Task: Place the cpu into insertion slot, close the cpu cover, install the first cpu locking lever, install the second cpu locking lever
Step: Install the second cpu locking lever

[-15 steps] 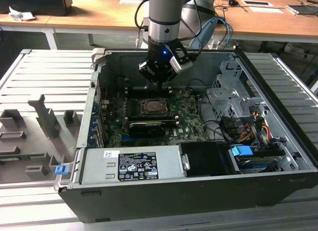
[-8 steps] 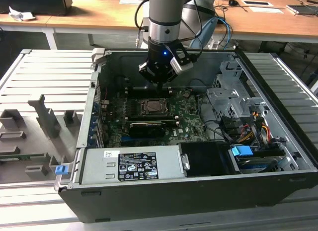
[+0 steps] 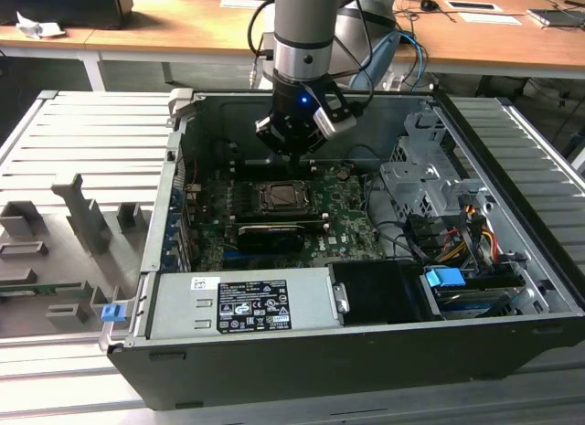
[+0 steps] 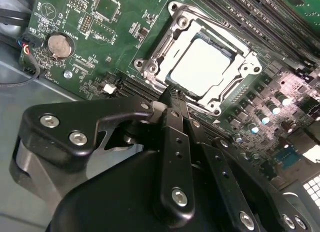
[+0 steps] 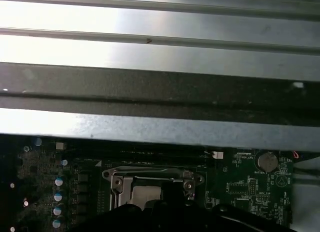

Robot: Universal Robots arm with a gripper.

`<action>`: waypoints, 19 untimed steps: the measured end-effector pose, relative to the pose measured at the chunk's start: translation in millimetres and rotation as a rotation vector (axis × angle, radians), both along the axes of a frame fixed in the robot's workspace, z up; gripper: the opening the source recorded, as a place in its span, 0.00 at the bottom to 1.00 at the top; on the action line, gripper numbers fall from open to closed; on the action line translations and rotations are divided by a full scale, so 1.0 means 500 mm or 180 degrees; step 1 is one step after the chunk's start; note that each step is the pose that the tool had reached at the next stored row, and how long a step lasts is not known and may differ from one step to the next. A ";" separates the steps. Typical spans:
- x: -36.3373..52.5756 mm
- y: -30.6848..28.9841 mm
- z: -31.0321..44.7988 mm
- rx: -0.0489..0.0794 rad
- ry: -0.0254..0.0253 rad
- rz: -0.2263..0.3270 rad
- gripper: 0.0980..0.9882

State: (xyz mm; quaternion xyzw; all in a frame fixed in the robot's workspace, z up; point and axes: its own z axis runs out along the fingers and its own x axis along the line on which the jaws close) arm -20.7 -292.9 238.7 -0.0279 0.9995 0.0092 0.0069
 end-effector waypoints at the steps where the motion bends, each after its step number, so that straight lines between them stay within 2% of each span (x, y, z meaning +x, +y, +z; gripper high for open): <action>1: 0.000 -0.001 0.000 0.0000 0.0000 0.0000 0.01; 5: 0.000 -0.006 0.000 0.0000 0.0000 0.0000 0.01; 10: 0.000 -0.022 0.000 0.0001 -0.0001 0.0000 0.01; 15: 0.000 -0.025 0.010 0.0008 0.0000 0.0001 0.01; 19: -0.001 -0.035 0.010 0.0008 0.0000 0.0000 0.01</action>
